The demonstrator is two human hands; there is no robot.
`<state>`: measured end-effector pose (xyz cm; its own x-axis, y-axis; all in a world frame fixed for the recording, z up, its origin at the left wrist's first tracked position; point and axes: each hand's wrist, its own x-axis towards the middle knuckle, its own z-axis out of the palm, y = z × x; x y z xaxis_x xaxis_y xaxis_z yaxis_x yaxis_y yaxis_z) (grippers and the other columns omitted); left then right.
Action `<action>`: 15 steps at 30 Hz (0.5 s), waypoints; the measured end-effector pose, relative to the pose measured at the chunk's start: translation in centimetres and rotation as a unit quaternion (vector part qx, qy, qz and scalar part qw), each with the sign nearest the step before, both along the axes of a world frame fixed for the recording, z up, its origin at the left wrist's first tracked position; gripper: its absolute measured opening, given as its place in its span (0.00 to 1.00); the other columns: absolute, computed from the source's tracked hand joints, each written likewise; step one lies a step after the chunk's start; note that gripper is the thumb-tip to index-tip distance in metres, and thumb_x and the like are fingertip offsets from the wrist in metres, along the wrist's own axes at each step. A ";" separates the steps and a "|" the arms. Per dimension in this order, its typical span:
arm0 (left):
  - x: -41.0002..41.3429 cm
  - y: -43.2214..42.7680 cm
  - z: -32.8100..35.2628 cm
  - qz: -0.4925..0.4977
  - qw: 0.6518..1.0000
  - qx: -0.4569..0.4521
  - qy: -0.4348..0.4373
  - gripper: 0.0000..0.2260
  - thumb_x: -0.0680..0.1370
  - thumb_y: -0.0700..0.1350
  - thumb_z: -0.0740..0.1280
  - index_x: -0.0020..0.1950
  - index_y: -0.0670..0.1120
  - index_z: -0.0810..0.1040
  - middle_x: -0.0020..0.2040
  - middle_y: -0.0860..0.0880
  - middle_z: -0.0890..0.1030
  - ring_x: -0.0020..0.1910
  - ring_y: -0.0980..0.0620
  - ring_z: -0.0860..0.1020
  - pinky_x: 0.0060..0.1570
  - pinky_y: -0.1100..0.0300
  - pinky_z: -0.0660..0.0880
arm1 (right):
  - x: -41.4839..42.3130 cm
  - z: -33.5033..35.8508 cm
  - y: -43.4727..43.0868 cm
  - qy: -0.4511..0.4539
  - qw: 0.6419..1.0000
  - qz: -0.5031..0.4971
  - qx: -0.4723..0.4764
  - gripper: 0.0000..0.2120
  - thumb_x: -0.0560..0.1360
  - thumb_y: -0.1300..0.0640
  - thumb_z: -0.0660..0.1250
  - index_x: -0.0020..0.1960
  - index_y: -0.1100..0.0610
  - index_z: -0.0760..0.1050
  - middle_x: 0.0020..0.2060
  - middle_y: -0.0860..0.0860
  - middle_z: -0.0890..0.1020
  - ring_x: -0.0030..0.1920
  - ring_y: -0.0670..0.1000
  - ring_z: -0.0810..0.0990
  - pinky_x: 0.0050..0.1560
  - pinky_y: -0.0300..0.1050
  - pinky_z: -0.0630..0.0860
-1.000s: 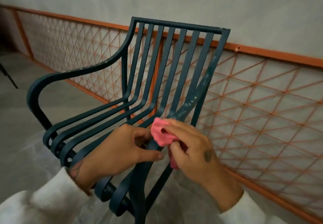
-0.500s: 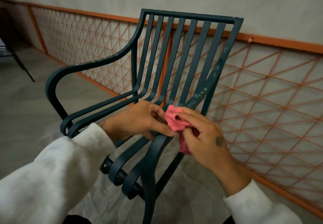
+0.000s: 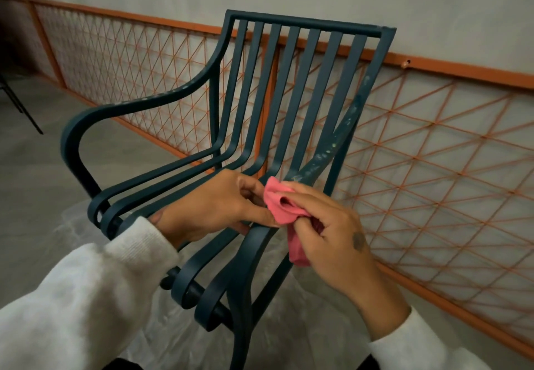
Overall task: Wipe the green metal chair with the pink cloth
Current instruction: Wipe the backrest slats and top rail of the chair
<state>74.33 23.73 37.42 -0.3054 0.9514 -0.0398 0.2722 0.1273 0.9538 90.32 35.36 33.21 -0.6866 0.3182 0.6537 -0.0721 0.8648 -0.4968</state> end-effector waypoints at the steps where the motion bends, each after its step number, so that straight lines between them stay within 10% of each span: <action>1: 0.0 0.0 0.0 0.000 1.000 0.005 -0.003 0.08 0.66 0.45 0.79 0.41 0.49 0.83 0.38 0.51 0.84 0.35 0.60 0.81 0.29 0.70 0.74 | 0.4 -0.1 -0.1 0.005 1.000 0.016 -0.013 0.21 0.75 0.64 0.63 0.64 0.49 0.76 0.63 0.28 0.73 0.66 0.34 0.72 0.67 0.34 0.68; 7: -0.1 0.0 0.0 0.003 1.000 0.000 -0.010 0.11 0.66 0.45 0.79 0.45 0.45 0.83 0.37 0.51 0.84 0.35 0.57 0.83 0.30 0.68 0.75 | 2.1 1.5 4.1 0.023 0.961 -0.039 -0.272 0.15 0.79 0.56 0.65 0.58 0.37 0.80 0.48 0.39 0.85 0.47 0.49 0.83 0.42 0.43 0.81; 15: 0.3 0.0 -0.1 0.017 0.999 -0.008 -0.050 0.13 0.65 0.43 0.79 0.46 0.43 0.82 0.39 0.50 0.84 0.35 0.55 0.83 0.30 0.67 0.75 | -1.4 4.6 5.7 -0.148 0.980 -0.045 -0.124 0.21 0.79 0.60 0.62 0.57 0.33 0.76 0.50 0.26 0.76 0.52 0.36 0.77 0.54 0.37 0.77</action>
<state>74.58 23.76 37.28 -0.3309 0.9397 -0.0869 0.1710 0.1503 0.9737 88.93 41.04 37.78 -0.7963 0.5102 0.3250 0.1774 0.7106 -0.6808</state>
